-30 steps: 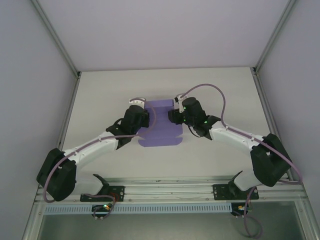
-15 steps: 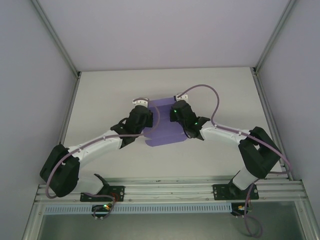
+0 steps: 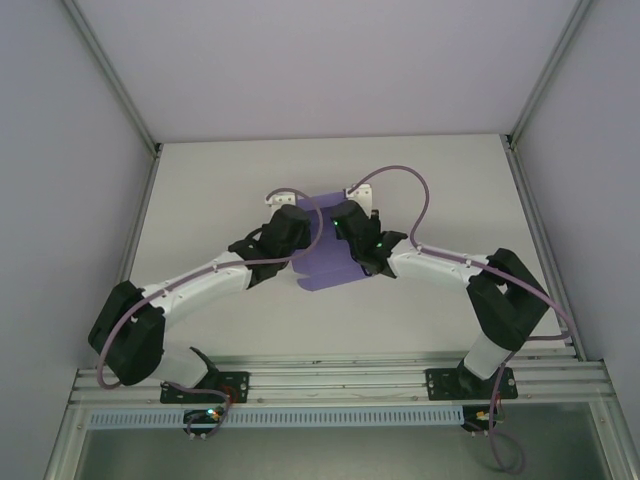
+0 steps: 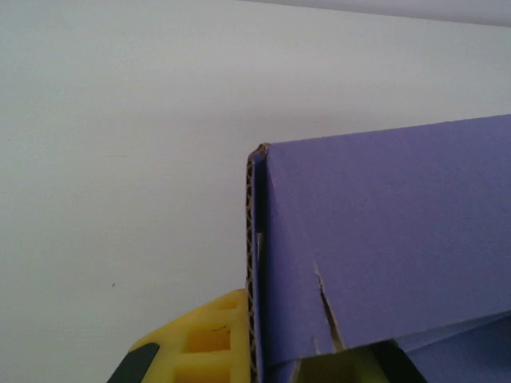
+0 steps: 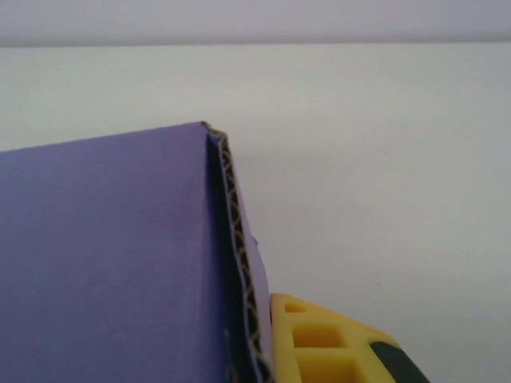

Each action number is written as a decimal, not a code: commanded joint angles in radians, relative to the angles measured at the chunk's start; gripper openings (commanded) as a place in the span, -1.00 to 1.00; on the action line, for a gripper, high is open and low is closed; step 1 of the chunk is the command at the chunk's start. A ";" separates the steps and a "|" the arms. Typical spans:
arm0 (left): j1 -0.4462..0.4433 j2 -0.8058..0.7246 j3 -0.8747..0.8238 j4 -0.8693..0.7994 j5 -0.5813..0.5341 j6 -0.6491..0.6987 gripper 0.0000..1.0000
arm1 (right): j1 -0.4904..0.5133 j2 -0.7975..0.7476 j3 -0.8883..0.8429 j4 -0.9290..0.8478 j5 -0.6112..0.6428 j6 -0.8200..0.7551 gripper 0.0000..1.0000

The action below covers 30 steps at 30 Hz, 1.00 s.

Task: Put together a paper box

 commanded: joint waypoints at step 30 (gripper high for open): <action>0.042 -0.036 0.006 0.003 0.124 0.083 -1.00 | -0.222 -0.298 -0.247 0.155 -0.730 -0.301 0.67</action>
